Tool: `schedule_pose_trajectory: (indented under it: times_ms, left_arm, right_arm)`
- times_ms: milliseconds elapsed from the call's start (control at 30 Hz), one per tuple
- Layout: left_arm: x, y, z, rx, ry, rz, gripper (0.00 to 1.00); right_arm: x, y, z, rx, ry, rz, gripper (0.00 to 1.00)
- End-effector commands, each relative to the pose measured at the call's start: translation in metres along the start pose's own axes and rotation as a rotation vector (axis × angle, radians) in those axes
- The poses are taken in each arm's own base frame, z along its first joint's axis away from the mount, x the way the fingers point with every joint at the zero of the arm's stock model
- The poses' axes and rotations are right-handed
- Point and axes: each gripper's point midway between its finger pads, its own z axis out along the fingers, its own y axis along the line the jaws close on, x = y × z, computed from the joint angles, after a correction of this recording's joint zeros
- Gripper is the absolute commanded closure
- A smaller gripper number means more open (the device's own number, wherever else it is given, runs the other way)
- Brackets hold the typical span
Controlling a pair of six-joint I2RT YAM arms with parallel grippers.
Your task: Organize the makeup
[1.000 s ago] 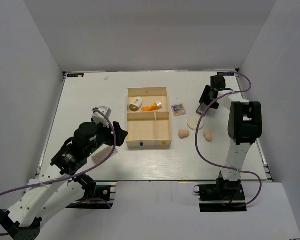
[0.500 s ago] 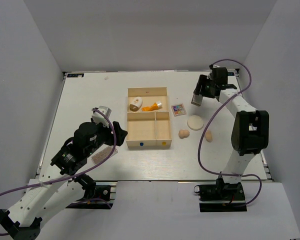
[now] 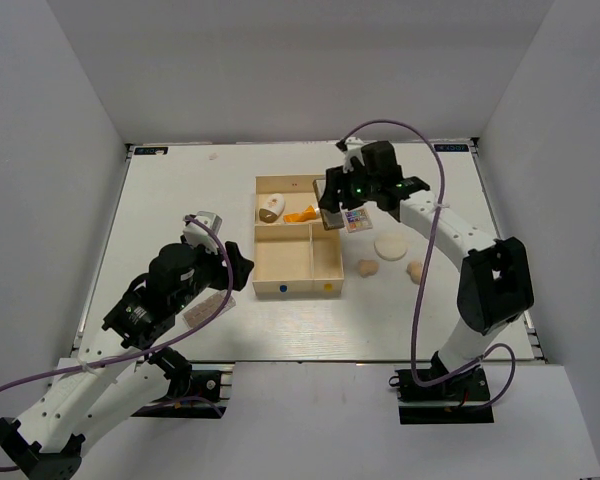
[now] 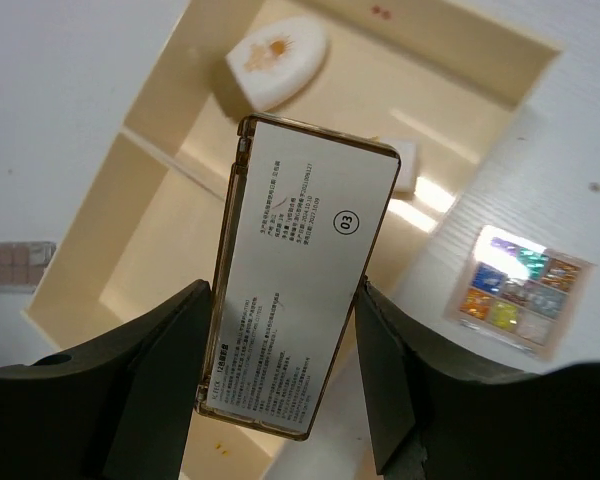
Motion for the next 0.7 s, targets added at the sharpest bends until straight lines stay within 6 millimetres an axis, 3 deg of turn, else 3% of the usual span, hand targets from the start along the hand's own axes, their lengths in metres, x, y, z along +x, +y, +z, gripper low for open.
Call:
schedule_pose_trajectory:
  times_ms: [0,100,200,300,467,500,567,633,667]
  left_arm:
    - [-0.005,0.005,-0.002,-0.027,-0.023,-0.004,0.16]
    - [-0.005,0.007,-0.003,-0.037,-0.027,-0.006,0.16]
    - [-0.006,0.008,-0.003,-0.039,-0.031,-0.006,0.16]
    - [-0.006,0.008,-0.003,-0.039,-0.029,-0.004,0.16]
    - [-0.005,0.008,-0.002,-0.042,-0.026,-0.004,0.16]
    - [-0.005,0.009,-0.002,-0.046,-0.024,-0.003,0.16]
    - [-0.005,0.009,-0.002,-0.048,-0.026,-0.005,0.16]
    - [-0.004,0.011,0.0,-0.059,-0.02,-0.004,0.16]
    - [-0.002,0.012,0.001,-0.062,-0.015,-0.003,0.15]
  right_arm:
    - [0.002,0.036,0.011,-0.093,0.034,-0.023,0.89]
    - [0.018,0.074,0.027,-0.137,0.086,-0.095,0.88]
    - [0.028,0.08,0.037,-0.121,0.107,-0.137,0.87]
    - [0.041,0.106,0.045,-0.147,0.138,-0.186,0.86]
    - [0.059,0.119,0.052,-0.155,0.185,-0.221,0.81]
    - [0.061,0.119,0.053,-0.151,0.187,-0.227,0.79]
    - [0.064,0.117,0.056,-0.133,0.194,-0.239,0.64]
    - [0.066,0.117,0.057,-0.128,0.2,-0.247,0.41]
    - [0.066,0.117,0.057,-0.126,0.202,-0.25,0.36]
